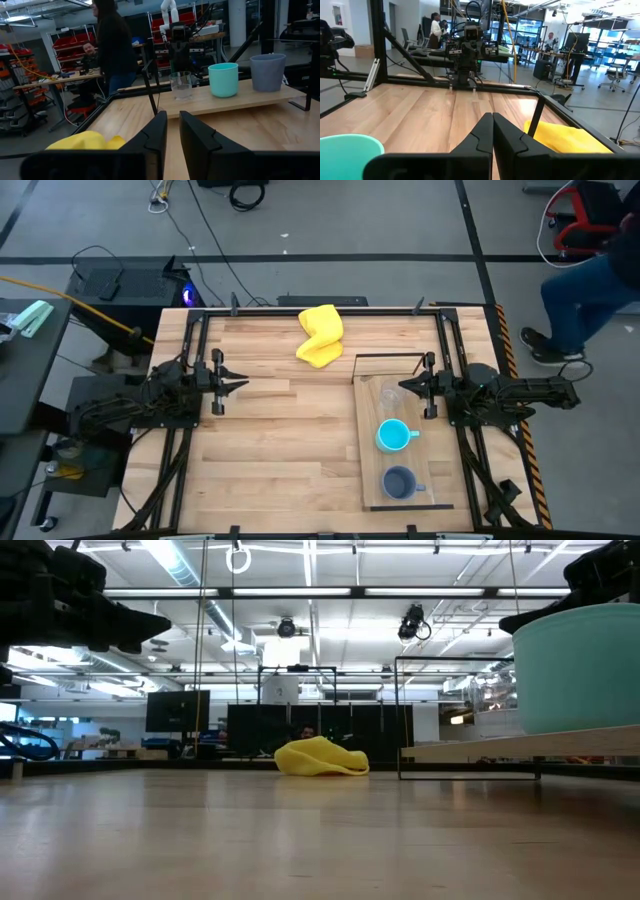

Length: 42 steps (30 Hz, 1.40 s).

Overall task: Stack small to large cups/mugs on shelf
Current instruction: Return to Home Position

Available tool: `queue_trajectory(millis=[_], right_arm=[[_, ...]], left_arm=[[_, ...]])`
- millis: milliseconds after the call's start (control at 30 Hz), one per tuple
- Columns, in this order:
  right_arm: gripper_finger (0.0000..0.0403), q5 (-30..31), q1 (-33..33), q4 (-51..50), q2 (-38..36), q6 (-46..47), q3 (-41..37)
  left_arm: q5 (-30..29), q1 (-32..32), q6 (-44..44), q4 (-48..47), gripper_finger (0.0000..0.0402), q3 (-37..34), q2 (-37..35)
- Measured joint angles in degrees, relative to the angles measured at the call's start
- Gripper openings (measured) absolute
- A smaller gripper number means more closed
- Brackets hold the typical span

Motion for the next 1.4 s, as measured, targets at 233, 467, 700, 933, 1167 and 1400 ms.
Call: queue_trajectory(millis=[233, 467, 700, 933, 1167, 1400], right_arm=[[0.0010, 0.0, 0.0, 0.0, 0.0, 0.0, 0.0], [0.0010, 0.0, 0.0, 0.0, 0.0, 0.0, 0.0], [0.0010, 0.0, 0.0, 0.0, 0.0, 0.0, 0.0], [0.0010, 0.0, 0.0, 0.0, 0.0, 0.0, 0.0], [0.0010, 0.0, 0.0, 0.0, 0.0, 0.0, 0.0], [0.0010, 0.0, 0.0, 0.0, 0.0, 0.0, 0.0]], left_arm=[[0.0, 0.0, 0.0, 0.0, 0.0053, 0.0, 0.0], [0.0, 0.0, 0.0, 0.0, 0.0060, 0.0, 0.0], [0.0, 0.0, 0.0, 0.0, 0.0057, 0.0, 0.0], [0.0, 0.0, 0.0, 0.1, 0.0054, 0.0, 0.0], [0.0, 0.0, 0.0, 0.1, 0.0062, 0.0, 0.0], [0.0, 0.0, 0.0, 0.1, 0.0055, 0.0, 0.0]])
